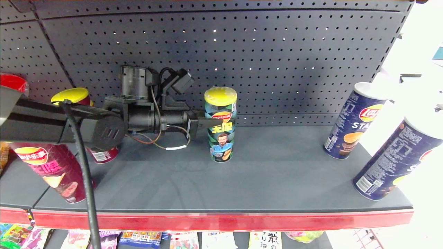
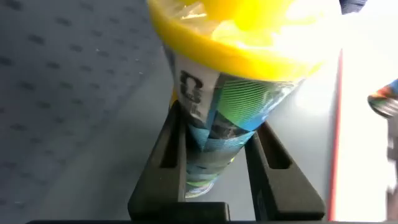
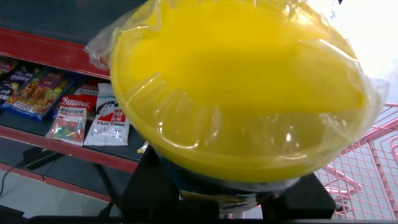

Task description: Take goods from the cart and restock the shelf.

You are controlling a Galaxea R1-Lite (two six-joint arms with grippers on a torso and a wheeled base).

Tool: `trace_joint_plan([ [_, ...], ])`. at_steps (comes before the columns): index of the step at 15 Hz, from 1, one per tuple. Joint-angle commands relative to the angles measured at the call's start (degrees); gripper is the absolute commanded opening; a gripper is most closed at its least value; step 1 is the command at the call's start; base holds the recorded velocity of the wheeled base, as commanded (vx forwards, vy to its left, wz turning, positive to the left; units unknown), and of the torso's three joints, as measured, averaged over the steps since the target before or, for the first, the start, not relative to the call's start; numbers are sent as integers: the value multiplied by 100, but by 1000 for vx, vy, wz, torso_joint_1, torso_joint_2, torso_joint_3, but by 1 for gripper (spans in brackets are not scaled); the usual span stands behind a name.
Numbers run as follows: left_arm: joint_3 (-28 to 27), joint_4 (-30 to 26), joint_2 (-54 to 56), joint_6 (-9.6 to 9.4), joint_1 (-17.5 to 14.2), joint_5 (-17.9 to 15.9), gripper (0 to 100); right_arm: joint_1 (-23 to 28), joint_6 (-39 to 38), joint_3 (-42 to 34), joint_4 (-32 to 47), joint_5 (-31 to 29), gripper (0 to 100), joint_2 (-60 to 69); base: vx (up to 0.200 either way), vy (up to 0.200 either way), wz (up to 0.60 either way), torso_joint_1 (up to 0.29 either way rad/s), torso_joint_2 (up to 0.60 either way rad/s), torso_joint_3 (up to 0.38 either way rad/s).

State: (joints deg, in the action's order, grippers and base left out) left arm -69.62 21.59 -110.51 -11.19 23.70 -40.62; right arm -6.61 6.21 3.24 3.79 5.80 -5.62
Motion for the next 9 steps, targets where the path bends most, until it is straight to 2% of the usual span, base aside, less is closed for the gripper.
trace_joint_plan([
  [1,862,-41,732,3,-6,-210,0,-7,4,1,-1,0,0,-9,0,0,0,0,0,0],
  [3,1504,-41,1277,3,-6,-236,0,-7,4,1,-1,0,0,-9,0,0,0,0,0,0],
  [5,1891,-41,1638,12,-6,-297,0,-7,4,1,-1,0,0,-9,0,0,0,0,0,0],
  [9,2260,-41,1998,12,-6,-333,0,-7,4,1,-1,0,0,-9,0,0,0,0,0,0],
])
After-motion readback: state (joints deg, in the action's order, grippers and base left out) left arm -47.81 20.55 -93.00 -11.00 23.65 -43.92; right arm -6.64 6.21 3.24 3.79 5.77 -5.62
